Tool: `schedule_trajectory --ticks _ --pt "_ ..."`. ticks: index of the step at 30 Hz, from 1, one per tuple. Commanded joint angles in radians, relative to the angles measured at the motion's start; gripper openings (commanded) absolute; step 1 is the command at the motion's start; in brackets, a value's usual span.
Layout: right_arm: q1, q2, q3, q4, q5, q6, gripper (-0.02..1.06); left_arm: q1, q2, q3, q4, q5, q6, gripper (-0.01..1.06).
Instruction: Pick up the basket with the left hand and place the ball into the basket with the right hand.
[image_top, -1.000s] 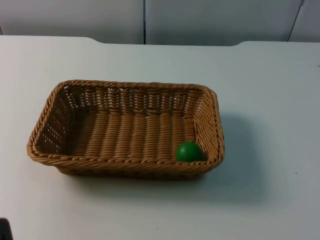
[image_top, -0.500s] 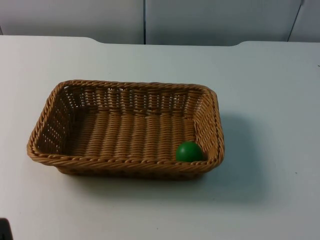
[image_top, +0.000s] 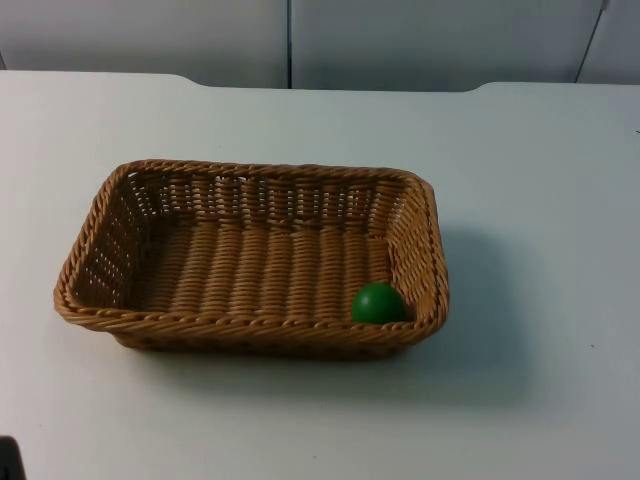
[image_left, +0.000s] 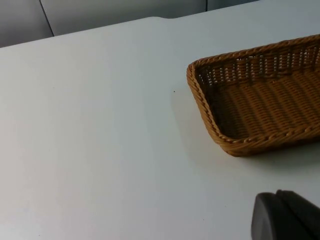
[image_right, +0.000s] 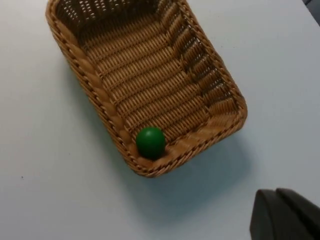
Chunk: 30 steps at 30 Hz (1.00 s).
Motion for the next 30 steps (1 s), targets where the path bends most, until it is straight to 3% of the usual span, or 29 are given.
schedule_trajectory --ticks 1,2,6,7,10,15,20,24,30 --pt "-0.091 -0.102 0.056 0.031 0.002 0.015 0.0 0.002 -0.004 0.006 -0.005 -0.013 -0.01 0.0" --pt "-0.091 -0.102 0.056 0.031 0.002 0.015 0.0 0.002 -0.004 0.006 -0.005 -0.013 -0.01 0.0" --pt "-0.27 -0.295 0.211 0.067 0.002 0.038 0.0 0.002 -0.004 0.006 -0.005 -0.013 -0.01 0.0" --pt "-0.27 -0.295 0.211 0.067 0.002 0.038 0.0 0.002 -0.004 0.006 -0.005 -0.013 -0.01 0.0" --pt "-0.49 -0.51 0.389 0.127 0.002 0.038 0.0 0.002 -0.004 0.006 -0.005 -0.013 -0.01 0.0" --pt "-0.676 -0.769 0.56 0.136 0.0 0.038 0.0 0.002 -0.004 0.006 -0.005 -0.013 -0.01 0.0" --pt "-0.742 -0.962 0.648 0.127 -0.053 0.103 0.0 0.002 -0.004 0.006 -0.005 -0.013 -0.01 0.0" --pt "-0.743 -1.081 0.693 0.093 -0.057 0.208 0.0 0.002 -0.004 0.006 -0.005 -0.013 -0.01 0.0" --pt "-0.743 -1.207 0.729 0.031 -0.039 0.25 0.0 0.002 -0.004 0.006 -0.005 -0.013 -0.01 0.0"
